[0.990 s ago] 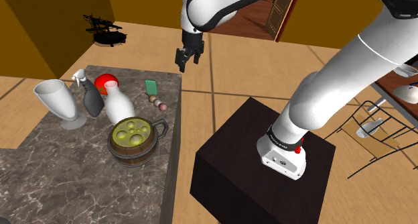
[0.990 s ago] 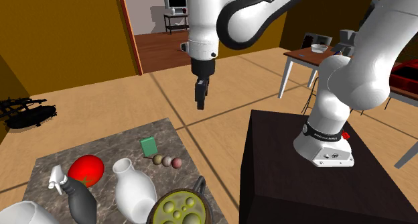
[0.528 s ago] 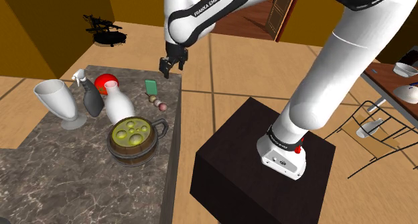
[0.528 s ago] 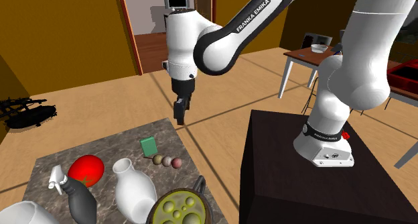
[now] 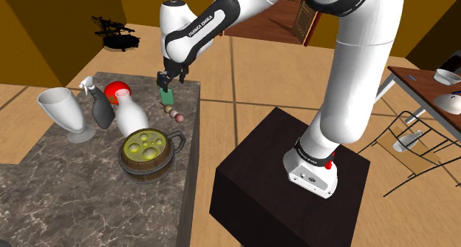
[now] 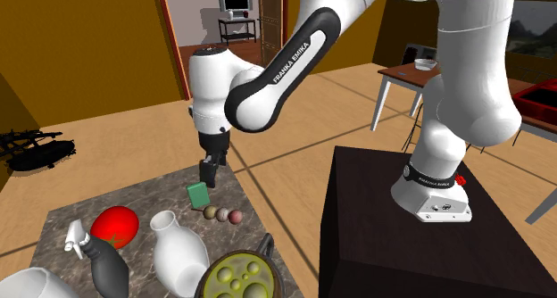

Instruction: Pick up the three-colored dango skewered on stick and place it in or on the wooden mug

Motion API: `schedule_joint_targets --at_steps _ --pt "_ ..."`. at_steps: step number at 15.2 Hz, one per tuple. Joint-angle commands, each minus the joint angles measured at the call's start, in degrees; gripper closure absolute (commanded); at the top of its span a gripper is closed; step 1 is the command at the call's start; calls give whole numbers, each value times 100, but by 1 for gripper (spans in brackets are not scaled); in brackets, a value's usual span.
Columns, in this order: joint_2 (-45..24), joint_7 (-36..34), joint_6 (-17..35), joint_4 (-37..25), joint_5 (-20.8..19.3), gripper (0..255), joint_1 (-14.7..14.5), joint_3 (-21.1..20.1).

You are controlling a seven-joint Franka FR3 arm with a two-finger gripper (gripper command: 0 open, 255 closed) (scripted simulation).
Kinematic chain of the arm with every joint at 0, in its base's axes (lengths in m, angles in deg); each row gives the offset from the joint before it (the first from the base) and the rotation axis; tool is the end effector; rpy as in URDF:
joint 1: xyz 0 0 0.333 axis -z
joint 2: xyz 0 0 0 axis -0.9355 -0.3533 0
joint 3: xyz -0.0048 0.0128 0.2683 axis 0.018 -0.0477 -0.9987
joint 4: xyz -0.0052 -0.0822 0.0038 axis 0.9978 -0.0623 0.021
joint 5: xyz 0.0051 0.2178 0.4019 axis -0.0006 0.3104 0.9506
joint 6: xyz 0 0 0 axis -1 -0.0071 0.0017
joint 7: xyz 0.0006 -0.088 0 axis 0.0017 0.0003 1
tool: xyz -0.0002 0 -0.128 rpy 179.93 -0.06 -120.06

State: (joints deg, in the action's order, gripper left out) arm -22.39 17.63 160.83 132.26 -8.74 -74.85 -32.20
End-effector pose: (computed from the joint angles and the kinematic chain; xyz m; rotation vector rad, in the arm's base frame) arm 0.6217 0.1504 0.1750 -3.1146 -0.0946 -0.1786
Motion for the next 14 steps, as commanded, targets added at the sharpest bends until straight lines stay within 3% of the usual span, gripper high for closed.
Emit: schedule_joint_targets --at_steps 1,5,14 --pt "-492 -112 104 -445 -117 0 -84 46" --pt "-1228 -250 158 -1223 -246 0 -233 127" --pt "-1728 -293 482 -1398 -315 0 -282 192"
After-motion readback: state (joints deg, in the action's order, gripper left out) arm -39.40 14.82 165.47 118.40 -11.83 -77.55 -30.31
